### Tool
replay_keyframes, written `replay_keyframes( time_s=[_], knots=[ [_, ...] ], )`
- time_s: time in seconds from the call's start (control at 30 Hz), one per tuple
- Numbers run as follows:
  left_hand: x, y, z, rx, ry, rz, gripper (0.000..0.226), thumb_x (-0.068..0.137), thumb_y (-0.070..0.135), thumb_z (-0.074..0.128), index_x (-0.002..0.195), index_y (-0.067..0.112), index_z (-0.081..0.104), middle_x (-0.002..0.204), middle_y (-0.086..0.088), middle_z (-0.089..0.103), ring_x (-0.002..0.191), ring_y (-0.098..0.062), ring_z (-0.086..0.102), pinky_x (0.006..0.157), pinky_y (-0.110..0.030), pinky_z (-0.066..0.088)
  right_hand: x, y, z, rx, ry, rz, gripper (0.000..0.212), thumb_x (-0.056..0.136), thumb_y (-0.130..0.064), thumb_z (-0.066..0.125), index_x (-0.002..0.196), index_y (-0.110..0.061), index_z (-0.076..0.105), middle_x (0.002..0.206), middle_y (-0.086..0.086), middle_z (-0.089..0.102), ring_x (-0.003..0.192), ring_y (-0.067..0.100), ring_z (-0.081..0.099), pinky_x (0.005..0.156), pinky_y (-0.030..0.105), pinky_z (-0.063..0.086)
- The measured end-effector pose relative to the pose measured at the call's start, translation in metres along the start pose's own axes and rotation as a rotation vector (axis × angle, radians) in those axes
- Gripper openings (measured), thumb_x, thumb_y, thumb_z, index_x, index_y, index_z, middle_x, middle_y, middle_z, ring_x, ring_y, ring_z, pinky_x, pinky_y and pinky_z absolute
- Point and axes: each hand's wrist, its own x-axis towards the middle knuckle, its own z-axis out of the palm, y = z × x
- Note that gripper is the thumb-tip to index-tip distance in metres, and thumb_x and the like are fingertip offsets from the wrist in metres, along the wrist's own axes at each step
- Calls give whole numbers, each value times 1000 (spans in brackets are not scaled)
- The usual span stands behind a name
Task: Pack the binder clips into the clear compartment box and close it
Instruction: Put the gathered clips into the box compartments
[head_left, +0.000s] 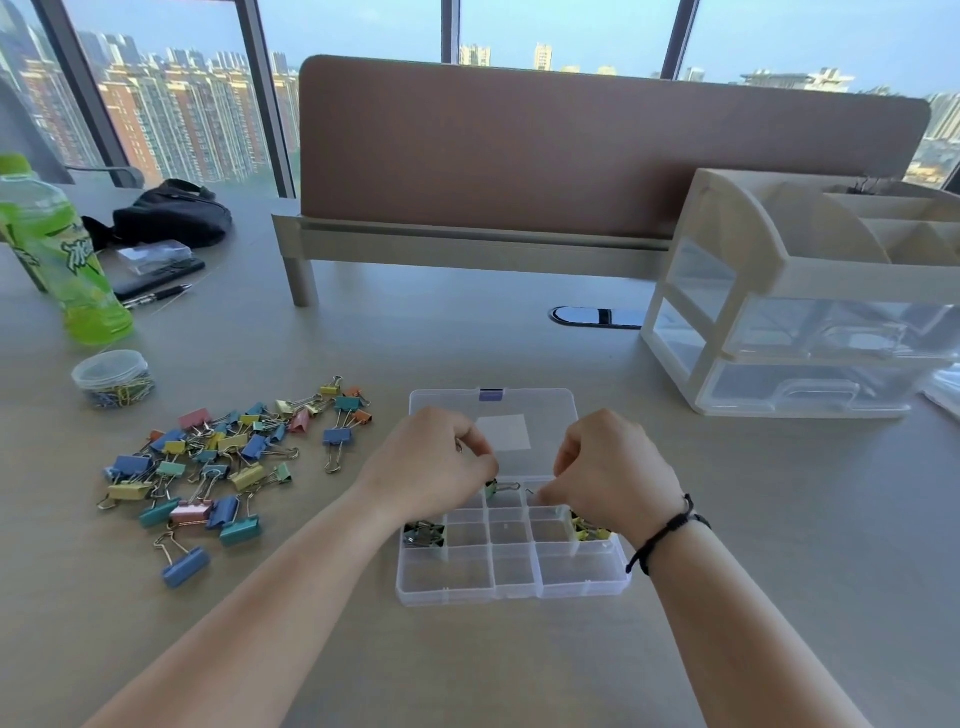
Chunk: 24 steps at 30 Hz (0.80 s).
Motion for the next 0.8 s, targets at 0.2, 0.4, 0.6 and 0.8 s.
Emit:
replay_keyframes(
  time_s=[0.2, 0.4, 0.6, 0.8],
  knots=[
    [-1, -2, 1, 63, -34, 6, 6, 82, 33, 73, 79, 28, 74, 39, 23, 51, 37, 6, 48, 45, -17, 35, -3, 2, 1, 84, -16, 2, 22, 61, -28, 89, 63, -21, 67, 63, -6, 67, 63, 14, 67, 64, 39, 62],
    [-1, -2, 1, 64, -26, 16, 9, 81, 34, 76, 77, 26, 76, 45, 19, 53, 38, 8, 48, 47, -18, 35, -6, 2, 4, 99, -24, -6, 13, 66, -26, 85, 63, -22, 73, 63, -6, 69, 62, 14, 68, 64, 37, 61],
    [-2, -5, 2, 71, -3, 12, 10, 81, 36, 77, 76, 27, 76, 41, 21, 51, 37, 8, 48, 48, -18, 35, -11, 3, 1, 112, -50, -23, 10, 71, -25, 82, 65, -21, 75, 64, -4, 70, 61, 12, 67, 65, 35, 61],
    [-2, -6, 2, 76, 4, 7, 11, 80, 37, 76, 75, 28, 76, 42, 20, 53, 36, 6, 47, 50, -19, 36, -16, 0, 2, 53, -34, -8, 9, 74, -32, 76, 68, -26, 72, 63, -8, 68, 64, 15, 67, 67, 37, 61]
  ],
)
